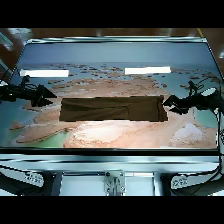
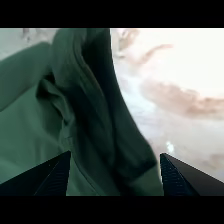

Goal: Fold the shirts.

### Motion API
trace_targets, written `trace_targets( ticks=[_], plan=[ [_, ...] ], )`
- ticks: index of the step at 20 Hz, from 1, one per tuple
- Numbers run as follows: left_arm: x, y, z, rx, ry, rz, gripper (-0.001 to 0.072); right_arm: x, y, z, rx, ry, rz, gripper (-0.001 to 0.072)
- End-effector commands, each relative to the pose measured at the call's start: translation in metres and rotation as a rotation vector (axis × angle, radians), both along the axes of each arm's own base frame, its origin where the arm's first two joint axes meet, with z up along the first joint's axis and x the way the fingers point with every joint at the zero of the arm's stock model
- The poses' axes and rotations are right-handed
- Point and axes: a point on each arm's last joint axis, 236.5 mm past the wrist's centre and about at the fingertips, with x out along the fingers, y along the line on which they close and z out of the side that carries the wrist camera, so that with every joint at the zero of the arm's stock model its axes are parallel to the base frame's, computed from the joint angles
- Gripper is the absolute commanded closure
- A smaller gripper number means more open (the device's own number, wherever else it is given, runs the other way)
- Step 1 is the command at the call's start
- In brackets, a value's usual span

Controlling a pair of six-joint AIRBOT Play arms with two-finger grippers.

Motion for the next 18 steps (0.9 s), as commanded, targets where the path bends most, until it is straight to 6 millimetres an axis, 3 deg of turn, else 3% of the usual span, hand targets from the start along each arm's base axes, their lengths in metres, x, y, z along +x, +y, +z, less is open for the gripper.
trace_targets(
  ticks=[1,6,9,10,12,13,14,15,17,18],
  plan=[
    [-0.003,-0.014,0.022,0.008,-0.038,-0.043,0.0207,0.007,0.026,-0.011,0.182,0.013,-0.030,0.0013],
    [-0.005,-0.047,0.035,0.017,-0.070,-0.119,0.0207,0.000,0.045,-0.028,0.308,0.101,-0.064,0.0015],
    [-0.008,-0.068,0.036,0.013,-0.072,-0.164,0.0207,-0.009,0.058,-0.041,0.254,0.141,-0.006,0.0028],
    [-0.009,-0.074,0.036,0.012,-0.073,-0.178,0.0207,-0.010,0.062,-0.044,0.229,0.146,0.010,0.0145],
    [-0.010,-0.084,0.036,0.013,-0.083,-0.208,0.0207,-0.008,0.068,-0.044,0.207,0.139,0.029,0.0578],
    [-0.010,-0.088,0.037,0.010,-0.092,-0.219,0.0207,-0.008,0.068,-0.039,0.205,0.128,0.034,0.0641],
    [-0.008,-0.093,0.039,0.000,-0.102,-0.219,0.0215,-0.005,0.065,-0.029,0.195,0.101,0.041,0.0644],
    [-0.005,-0.101,0.043,-0.022,-0.120,-0.220,0.0281,-0.001,0.061,-0.016,0.184,0.065,0.038,0.0644],
    [0.002,-0.126,0.053,-0.067,-0.175,-0.235,0.0538,0.006,0.054,0.020,0.165,-0.008,0.028,0.0644],
    [0.005,-0.143,0.055,-0.085,-0.203,-0.254,0.0623,0.005,0.054,0.038,0.163,-0.034,0.025,0.0644]
  ],
)
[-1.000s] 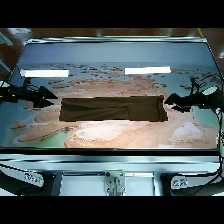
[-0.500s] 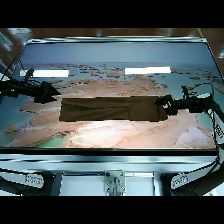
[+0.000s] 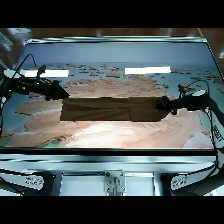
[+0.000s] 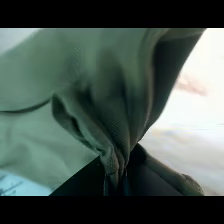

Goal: Fold the shirts.

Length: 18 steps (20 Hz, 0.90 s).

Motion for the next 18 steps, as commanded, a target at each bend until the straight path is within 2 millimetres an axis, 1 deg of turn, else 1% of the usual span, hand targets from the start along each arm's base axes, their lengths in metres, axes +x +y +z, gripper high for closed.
trace_targets(
  ticks=[1,3,6,7,9,10,12,15,17,18],
  plan=[
    [0.012,-0.050,0.009,-0.068,-0.082,-0.040,0.0650,0.001,0.001,0.058,-0.002,-0.086,-0.010,0.0644],
    [0.010,-0.099,-0.003,-0.070,-0.095,-0.087,0.0650,-0.006,0.005,0.092,-0.006,-0.121,-0.001,0.0644],
    [-0.007,-0.177,-0.028,-0.053,-0.112,-0.170,0.0662,-0.019,0.013,0.141,-0.003,-0.172,0.031,0.0644],
    [-0.011,-0.205,-0.032,-0.077,-0.119,-0.169,0.0663,-0.025,0.013,0.156,-0.023,-0.183,0.043,0.0644],
    [-0.014,-0.251,-0.035,-0.130,-0.129,-0.128,0.0663,-0.040,0.007,0.179,-0.083,-0.188,0.055,0.0644],
    [-0.016,-0.268,-0.037,-0.148,-0.135,-0.117,0.0663,-0.047,0.004,0.188,-0.111,-0.186,0.060,0.0644],
    [-0.028,-0.301,-0.043,-0.185,-0.116,-0.138,0.0663,-0.066,-0.001,0.202,-0.164,-0.174,0.066,0.0644],
    [-0.049,-0.347,-0.053,-0.236,-0.074,-0.188,0.0663,-0.089,0.002,0.216,-0.185,-0.158,0.083,0.0643],
    [-0.065,-0.374,-0.061,-0.269,-0.031,-0.213,0.0664,-0.094,0.003,0.225,-0.191,-0.176,0.074,0.0644],
    [-0.078,-0.386,-0.069,-0.276,0.020,-0.227,0.0665,-0.096,0.003,0.228,-0.192,-0.181,0.069,0.0644]
  ],
)
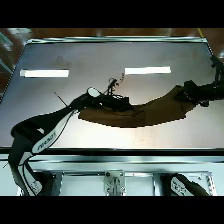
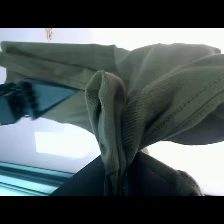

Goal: Fold the shirts.

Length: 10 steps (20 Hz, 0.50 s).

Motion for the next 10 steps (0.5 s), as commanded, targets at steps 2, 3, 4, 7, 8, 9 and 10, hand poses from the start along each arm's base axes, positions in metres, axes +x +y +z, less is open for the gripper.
trace_targets(
  ticks=[2,3,4,7,8,9,10],
  plan=[
    [-0.050,-0.057,-0.021,-0.049,0.160,-0.086,0.0665,-0.015,0.000,0.013,-0.021,0.000,-0.010,0.0644],
    [-0.063,-0.064,-0.022,-0.061,0.186,-0.120,0.0665,-0.014,0.000,0.013,-0.024,-0.003,-0.012,0.0644],
    [-0.070,-0.068,-0.022,-0.069,0.202,-0.137,0.0665,-0.012,-0.003,0.013,-0.032,-0.012,-0.021,0.0644],
    [-0.067,-0.070,-0.018,-0.093,0.215,-0.123,0.0665,-0.004,-0.005,0.015,-0.036,-0.044,-0.040,0.0644],
    [-0.057,-0.065,-0.014,-0.111,0.192,-0.112,0.0665,-0.001,-0.006,0.016,-0.037,-0.056,-0.047,0.0644],
    [-0.042,-0.056,-0.010,-0.122,0.179,-0.088,0.0666,0.002,-0.005,0.017,-0.037,-0.066,-0.052,0.0644],
    [-0.021,-0.043,-0.003,-0.132,0.159,-0.053,0.0668,0.005,-0.003,0.018,-0.037,-0.077,-0.053,0.0644]
  ],
)
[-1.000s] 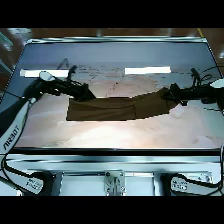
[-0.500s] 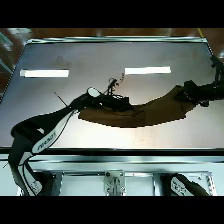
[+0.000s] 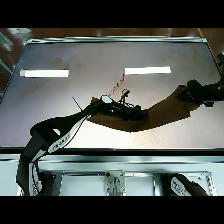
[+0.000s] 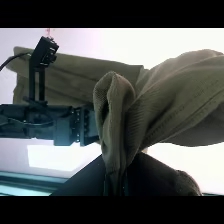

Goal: Fold the shirts.

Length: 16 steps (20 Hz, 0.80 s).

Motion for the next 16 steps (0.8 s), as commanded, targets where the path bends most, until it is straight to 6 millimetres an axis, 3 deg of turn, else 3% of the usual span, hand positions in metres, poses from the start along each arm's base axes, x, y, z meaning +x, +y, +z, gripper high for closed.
trace_targets(
  ticks=[1,3,5,7,9,11,13,16],
  plan=[
    [0.047,0.031,0.021,-0.035,-0.051,0.077,0.0669,0.012,0.006,0.004,-0.001,-0.044,-0.013,0.0644],
    [0.091,0.082,0.046,0.025,-0.161,0.139,0.0669,0.021,0.023,0.003,0.006,-0.060,0.012,0.0644],
    [0.129,0.148,0.079,0.133,-0.284,0.215,0.0669,0.033,0.058,-0.001,0.034,-0.082,0.073,0.0644],
    [0.155,0.220,0.128,0.213,-0.401,0.297,0.0669,0.044,0.107,-0.009,0.071,-0.102,0.147,0.0644],
    [0.165,0.286,0.191,0.232,-0.512,0.397,0.0668,0.051,0.161,-0.027,0.089,-0.105,0.222,0.0644],
    [0.161,0.340,0.258,0.225,-0.622,0.508,0.0668,0.056,0.216,-0.057,0.103,-0.091,0.275,0.0644],
    [0.139,0.379,0.316,0.225,-0.727,0.583,0.0667,0.062,0.263,-0.094,0.126,-0.071,0.284,0.0643],
    [0.094,0.402,0.369,0.250,-0.846,0.599,0.0667,0.064,0.324,-0.147,0.278,0.036,0.211,0.0620]
  ],
)
